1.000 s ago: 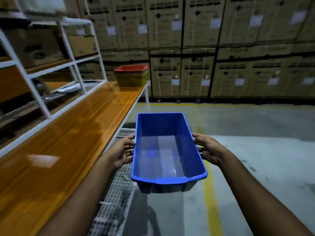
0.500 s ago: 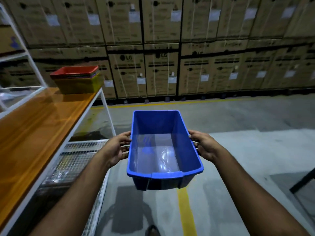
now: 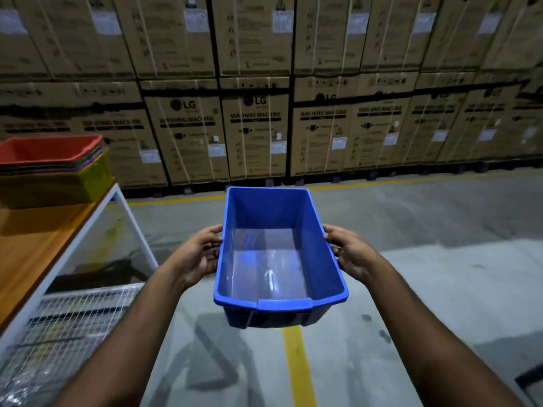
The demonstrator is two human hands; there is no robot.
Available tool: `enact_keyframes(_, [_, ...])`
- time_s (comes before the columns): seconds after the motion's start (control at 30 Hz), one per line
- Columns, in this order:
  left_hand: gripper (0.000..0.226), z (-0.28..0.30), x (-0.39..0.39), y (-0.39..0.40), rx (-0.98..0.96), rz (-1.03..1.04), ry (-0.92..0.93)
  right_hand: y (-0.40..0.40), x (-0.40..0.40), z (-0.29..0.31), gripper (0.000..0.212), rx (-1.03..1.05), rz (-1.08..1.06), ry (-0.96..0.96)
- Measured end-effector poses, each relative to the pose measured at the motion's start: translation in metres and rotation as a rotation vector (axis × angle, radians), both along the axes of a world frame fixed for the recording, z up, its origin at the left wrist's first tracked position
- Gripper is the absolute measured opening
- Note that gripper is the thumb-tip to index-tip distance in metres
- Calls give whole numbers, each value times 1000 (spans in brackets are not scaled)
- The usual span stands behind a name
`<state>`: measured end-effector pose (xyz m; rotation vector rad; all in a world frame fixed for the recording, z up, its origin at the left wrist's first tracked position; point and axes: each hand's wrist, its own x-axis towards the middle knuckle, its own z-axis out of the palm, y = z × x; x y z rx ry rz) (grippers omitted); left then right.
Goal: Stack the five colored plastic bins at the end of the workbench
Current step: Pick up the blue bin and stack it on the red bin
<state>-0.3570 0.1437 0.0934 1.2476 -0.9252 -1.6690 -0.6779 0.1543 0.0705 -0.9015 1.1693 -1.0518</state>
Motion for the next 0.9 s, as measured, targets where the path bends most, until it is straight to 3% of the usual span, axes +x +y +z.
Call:
enact_keyframes(0.2, [40,4,-7,-138,-30,77,-34,-177,-7,-1,38,-62,84,-10])
enact_keyframes(0.3, [39,22,1,-208,-75,160,6,-276,5,19,42,-113,166,-37])
enact_keyframes(0.4, [37,47,13,-257,-125,210,-70,-354,27,46,40,-143,207,-11])
enact_keyframes(0.9, [40,142,227,-444,-326,617,-136,-660,302,143,39,-274,604,-126])
